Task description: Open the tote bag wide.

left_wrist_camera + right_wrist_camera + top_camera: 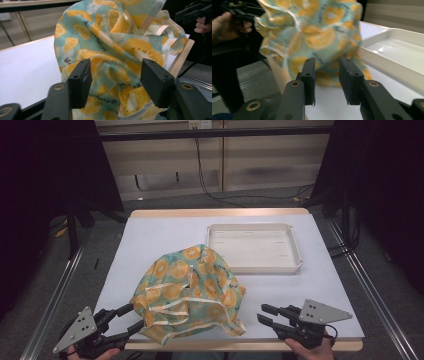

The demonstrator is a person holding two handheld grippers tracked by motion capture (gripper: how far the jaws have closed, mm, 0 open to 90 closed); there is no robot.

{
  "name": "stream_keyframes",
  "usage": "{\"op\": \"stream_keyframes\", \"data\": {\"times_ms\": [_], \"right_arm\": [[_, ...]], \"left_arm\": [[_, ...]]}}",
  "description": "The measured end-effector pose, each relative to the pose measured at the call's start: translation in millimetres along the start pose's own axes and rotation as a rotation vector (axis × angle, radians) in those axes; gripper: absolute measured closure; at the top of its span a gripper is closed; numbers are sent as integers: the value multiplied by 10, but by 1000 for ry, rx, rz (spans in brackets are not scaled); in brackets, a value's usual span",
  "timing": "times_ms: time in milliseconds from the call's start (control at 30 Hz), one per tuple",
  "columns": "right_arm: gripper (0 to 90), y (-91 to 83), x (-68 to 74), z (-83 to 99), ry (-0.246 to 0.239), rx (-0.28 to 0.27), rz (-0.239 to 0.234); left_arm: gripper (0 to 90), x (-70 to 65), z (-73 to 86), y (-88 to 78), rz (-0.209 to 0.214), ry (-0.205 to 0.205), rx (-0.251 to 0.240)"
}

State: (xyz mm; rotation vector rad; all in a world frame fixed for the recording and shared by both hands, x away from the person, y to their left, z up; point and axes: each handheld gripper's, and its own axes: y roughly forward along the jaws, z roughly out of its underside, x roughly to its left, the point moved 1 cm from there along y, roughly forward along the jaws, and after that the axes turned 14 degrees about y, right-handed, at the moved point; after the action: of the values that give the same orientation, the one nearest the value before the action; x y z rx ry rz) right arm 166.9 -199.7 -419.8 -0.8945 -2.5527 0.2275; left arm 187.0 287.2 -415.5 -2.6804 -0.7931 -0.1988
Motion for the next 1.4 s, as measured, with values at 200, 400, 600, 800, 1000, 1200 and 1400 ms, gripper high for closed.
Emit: {"op": "stream_keyframes", "data": {"times_ms": [200,400,600,800,1000,1200,1400], "right_arm": [[699,243,91,-162,-36,22,-51],[611,547,143,-354,-61,32,-94],[465,749,213,-478,-81,45,-118],[358,985,260,-524,-119,92,-94],[581,1140,219,-564,-122,87,-25],[900,1025,122,-603,-91,56,-17],[900,867,20,-621,-62,39,-4]], "left_arm": [[551,-34,-67,39,58,32,4],[500,-73,-193,99,107,42,-25],[411,-128,-258,205,128,61,-5],[276,-119,-254,332,157,55,4],[259,-63,-161,528,175,45,69],[622,-47,-103,547,211,49,77],[869,24,-71,429,176,16,40]]}}
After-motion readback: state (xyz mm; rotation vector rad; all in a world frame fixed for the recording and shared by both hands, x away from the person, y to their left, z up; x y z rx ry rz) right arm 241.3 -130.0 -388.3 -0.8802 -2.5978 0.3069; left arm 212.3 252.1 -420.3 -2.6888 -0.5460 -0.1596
